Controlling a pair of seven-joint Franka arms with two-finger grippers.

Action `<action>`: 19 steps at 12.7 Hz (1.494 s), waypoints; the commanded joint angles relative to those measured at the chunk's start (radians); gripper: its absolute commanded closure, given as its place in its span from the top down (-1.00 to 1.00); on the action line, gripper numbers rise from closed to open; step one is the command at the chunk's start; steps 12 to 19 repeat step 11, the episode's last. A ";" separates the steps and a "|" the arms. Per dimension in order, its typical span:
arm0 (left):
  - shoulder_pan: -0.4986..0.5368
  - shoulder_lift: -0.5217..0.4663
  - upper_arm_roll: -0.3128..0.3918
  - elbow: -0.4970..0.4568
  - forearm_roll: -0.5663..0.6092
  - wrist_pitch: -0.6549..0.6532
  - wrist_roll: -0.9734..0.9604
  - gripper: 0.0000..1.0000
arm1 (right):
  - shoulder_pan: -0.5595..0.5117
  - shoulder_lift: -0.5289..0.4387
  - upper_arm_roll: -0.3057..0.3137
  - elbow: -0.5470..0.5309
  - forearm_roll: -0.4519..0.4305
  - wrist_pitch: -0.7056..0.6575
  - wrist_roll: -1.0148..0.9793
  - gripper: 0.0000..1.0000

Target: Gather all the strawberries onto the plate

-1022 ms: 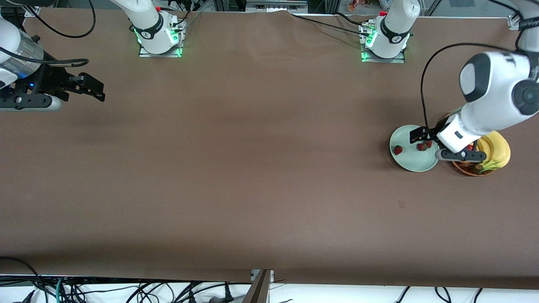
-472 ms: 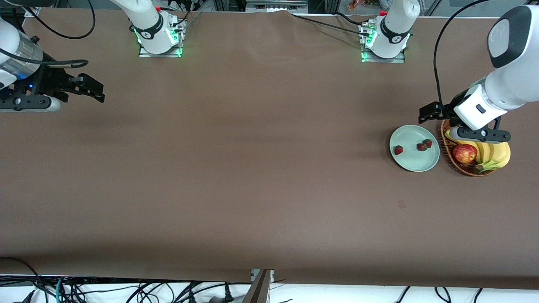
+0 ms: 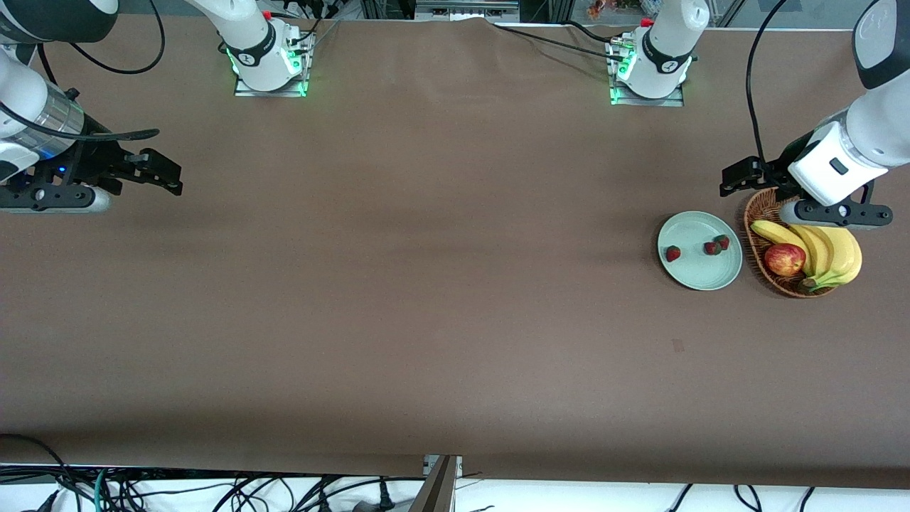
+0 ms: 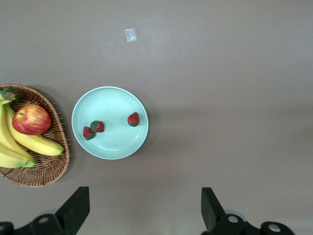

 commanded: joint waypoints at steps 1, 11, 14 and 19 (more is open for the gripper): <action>0.013 0.014 -0.017 0.042 0.026 -0.028 -0.003 1.00 | -0.015 0.005 0.003 0.021 -0.001 0.032 -0.009 1.00; 0.011 0.017 -0.017 0.045 0.067 -0.022 0.011 1.00 | -0.011 0.014 0.003 0.016 0.002 0.019 -0.002 1.00; 0.011 0.017 -0.017 0.045 0.067 -0.022 0.011 1.00 | -0.011 0.014 0.003 0.016 0.002 0.019 -0.002 1.00; 0.011 0.017 -0.017 0.045 0.067 -0.022 0.011 1.00 | -0.011 0.014 0.003 0.016 0.002 0.019 -0.002 1.00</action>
